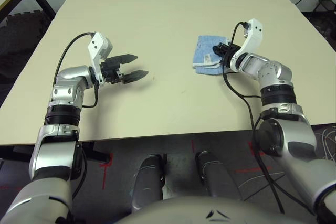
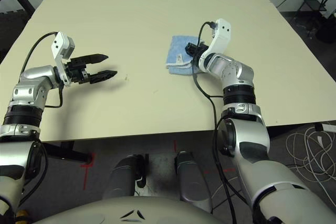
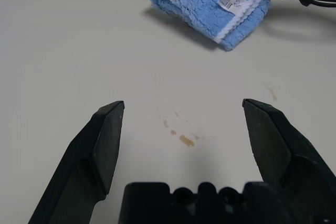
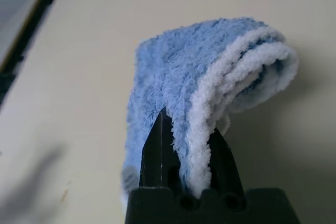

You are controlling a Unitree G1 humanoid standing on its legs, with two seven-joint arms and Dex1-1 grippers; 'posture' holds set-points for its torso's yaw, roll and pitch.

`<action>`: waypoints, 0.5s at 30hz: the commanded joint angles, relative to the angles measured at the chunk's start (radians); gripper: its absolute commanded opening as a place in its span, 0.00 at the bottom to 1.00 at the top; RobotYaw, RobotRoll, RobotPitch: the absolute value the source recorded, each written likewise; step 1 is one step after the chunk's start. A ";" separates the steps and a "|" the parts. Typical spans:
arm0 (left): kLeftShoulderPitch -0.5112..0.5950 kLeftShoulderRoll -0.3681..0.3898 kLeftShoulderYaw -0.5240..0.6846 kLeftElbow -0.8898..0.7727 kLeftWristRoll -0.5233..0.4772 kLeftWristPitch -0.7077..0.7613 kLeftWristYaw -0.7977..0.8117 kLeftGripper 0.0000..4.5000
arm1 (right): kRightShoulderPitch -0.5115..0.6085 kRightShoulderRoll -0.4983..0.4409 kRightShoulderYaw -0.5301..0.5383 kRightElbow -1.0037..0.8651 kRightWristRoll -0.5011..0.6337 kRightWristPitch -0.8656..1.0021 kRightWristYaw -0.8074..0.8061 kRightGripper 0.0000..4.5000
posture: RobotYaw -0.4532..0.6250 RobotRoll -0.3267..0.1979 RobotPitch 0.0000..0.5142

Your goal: Wipe the water off the table with a rag.

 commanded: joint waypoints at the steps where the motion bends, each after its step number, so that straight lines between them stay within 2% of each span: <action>1: 0.000 0.000 -0.006 0.016 0.017 -0.009 -0.006 1.00 | -0.017 -0.082 -0.029 -0.146 0.100 0.160 0.060 0.00 | 0.20 0.62 0.22; 4: -0.002 -0.003 -0.006 0.021 0.018 -0.012 -0.008 1.00 | -0.021 -0.162 -0.029 -0.183 0.123 0.229 0.091 0.00 | 0.20 0.62 0.22; 9: -0.005 -0.011 -0.008 0.027 0.019 -0.013 -0.007 1.00 | -0.006 -0.330 0.022 -0.141 0.069 0.222 0.177 0.00 | 0.19 0.62 0.23; 15: -0.015 -0.014 -0.008 0.040 0.025 -0.018 -0.007 1.00 | 0.021 -0.405 0.111 -0.024 -0.038 0.113 0.264 0.00 | 0.19 0.62 0.23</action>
